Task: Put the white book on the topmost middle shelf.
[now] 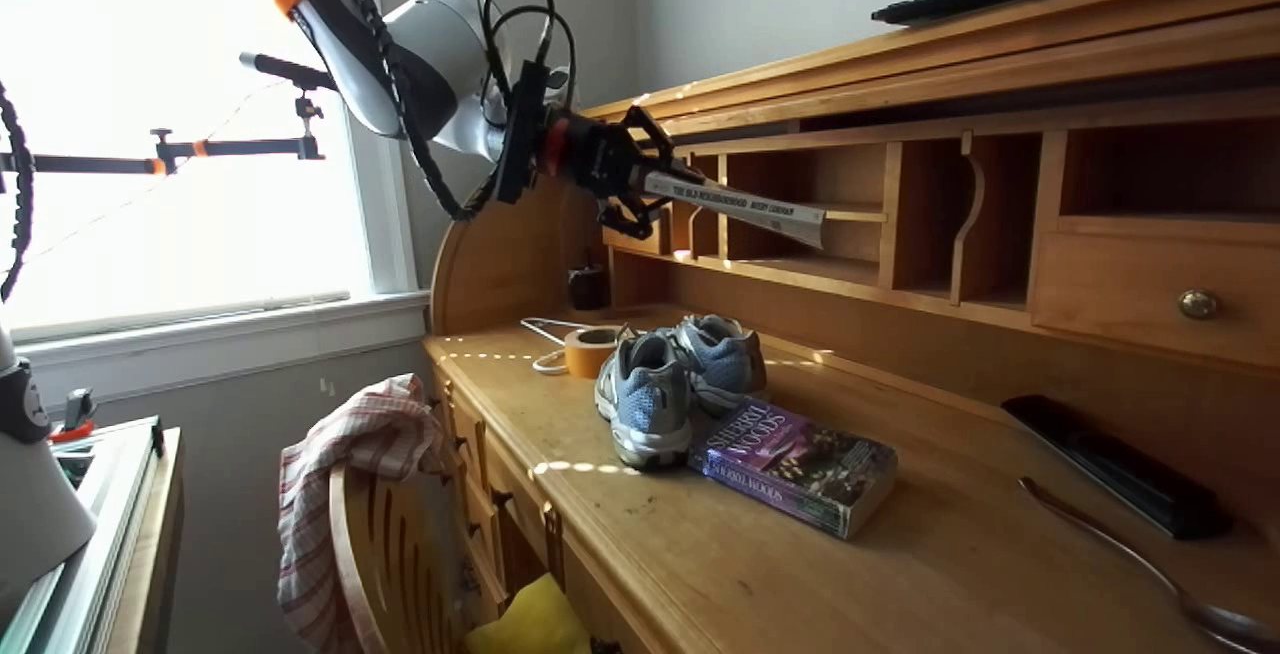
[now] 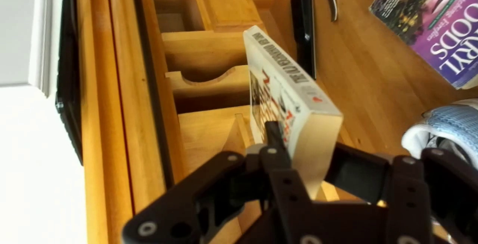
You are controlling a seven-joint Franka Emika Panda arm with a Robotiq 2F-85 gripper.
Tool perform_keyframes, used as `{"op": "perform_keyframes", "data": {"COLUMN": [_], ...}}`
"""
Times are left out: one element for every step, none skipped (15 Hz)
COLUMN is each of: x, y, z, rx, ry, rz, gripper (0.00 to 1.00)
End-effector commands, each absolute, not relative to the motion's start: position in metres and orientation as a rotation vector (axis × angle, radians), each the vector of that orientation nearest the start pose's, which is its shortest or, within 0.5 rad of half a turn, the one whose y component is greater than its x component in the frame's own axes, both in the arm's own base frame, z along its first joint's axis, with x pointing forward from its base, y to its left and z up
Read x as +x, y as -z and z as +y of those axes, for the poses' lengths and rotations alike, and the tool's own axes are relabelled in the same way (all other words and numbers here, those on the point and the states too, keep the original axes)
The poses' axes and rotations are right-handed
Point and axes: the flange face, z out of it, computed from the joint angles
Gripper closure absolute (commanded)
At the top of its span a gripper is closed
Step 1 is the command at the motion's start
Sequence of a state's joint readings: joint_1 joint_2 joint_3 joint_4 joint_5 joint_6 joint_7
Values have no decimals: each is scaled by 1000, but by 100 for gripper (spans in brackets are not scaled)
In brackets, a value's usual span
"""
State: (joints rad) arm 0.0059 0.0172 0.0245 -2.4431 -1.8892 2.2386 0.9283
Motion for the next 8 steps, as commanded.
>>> {"op": "perform_keyframes", "data": {"x": [486,488,490,492,493,495,497,501], "y": [-307,-307,-307,-308,-309,-311,-312,-313], "z": [-5,-4,-4,-6,-6,-7,-9,-10], "rx": [1736,1724,1714,1704,1692,1675,1661,1643], "ry": [-541,-547,-551,-558,-563,-573,-581,-589], "rz": [649,664,680,692,707,717,730,745], "gripper": [94,94,94,94,94,94,94,94]}}
